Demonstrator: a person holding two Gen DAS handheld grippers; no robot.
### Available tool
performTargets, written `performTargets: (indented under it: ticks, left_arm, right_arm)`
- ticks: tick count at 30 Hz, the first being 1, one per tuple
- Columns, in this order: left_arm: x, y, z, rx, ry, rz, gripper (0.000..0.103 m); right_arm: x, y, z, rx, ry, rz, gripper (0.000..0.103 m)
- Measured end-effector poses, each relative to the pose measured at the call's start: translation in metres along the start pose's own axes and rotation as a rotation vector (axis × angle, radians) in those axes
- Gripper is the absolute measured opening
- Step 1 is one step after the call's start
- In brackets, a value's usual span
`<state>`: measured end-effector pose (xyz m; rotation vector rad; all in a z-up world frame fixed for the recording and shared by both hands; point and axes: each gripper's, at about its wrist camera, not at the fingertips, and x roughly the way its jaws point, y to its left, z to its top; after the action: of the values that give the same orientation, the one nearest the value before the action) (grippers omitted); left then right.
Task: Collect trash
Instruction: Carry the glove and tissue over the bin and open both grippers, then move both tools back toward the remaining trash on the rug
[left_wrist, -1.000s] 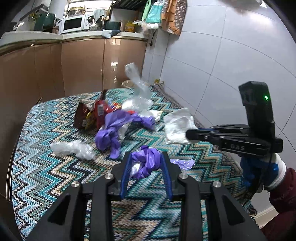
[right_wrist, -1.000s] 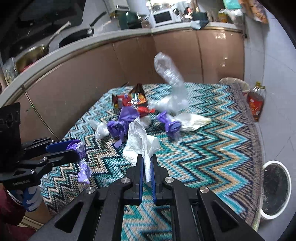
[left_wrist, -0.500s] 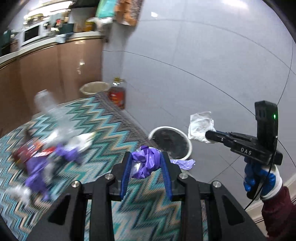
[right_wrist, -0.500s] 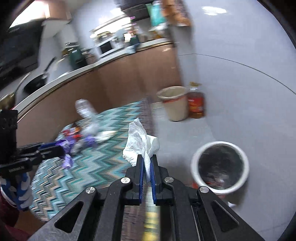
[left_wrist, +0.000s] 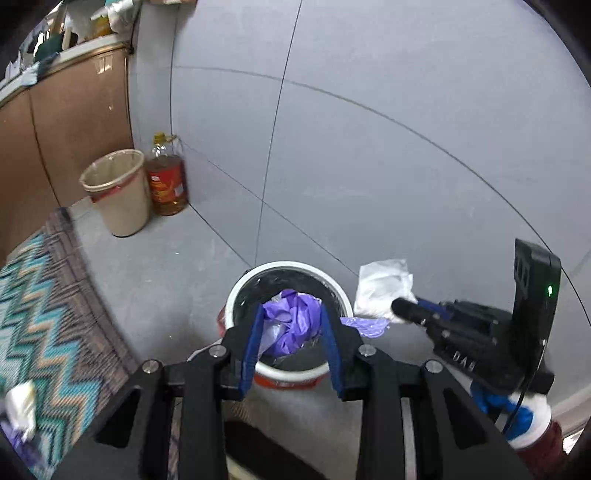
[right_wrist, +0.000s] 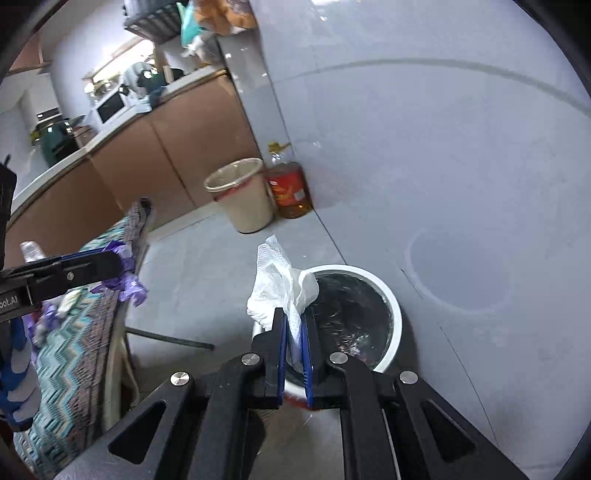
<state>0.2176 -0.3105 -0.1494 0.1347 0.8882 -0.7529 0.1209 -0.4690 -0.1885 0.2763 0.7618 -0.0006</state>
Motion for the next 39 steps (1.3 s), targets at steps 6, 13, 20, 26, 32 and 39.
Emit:
performTargets:
  ticks: [6,13,20,26,32,39]
  left_arm:
    - [0.053,0.009,0.021,-0.065,0.026,-0.034,0.034]
    - [0.089,0.018,0.032,-0.144,0.042,-0.093,0.051]
    - [0.072,0.019,0.031,-0.151,0.009,-0.095,0.052]
    - [0.027,0.009,0.023,-0.120,-0.047,-0.079,0.052]
    - [-0.037,0.002,0.011,-0.091,-0.144,-0.058,0.052]
    - [-0.110,-0.006,-0.001,-0.064,-0.188,-0.028,0.052]
  right_arm:
    - [0.037,-0.017,0.012,0.023,0.025,-0.020,0.010]
    - [0.060,-0.033,0.014,0.056,0.041,-0.039,0.022]
    - [0.047,-0.041,0.008,0.067,0.034,-0.060,0.025]
    - [0.013,-0.031,0.011,0.062,-0.018,-0.059,0.025]
    - [-0.041,-0.007,0.017,0.024,-0.092,-0.062,0.025]
    - [-0.102,0.025,0.017,-0.018,-0.177,-0.053,0.028]
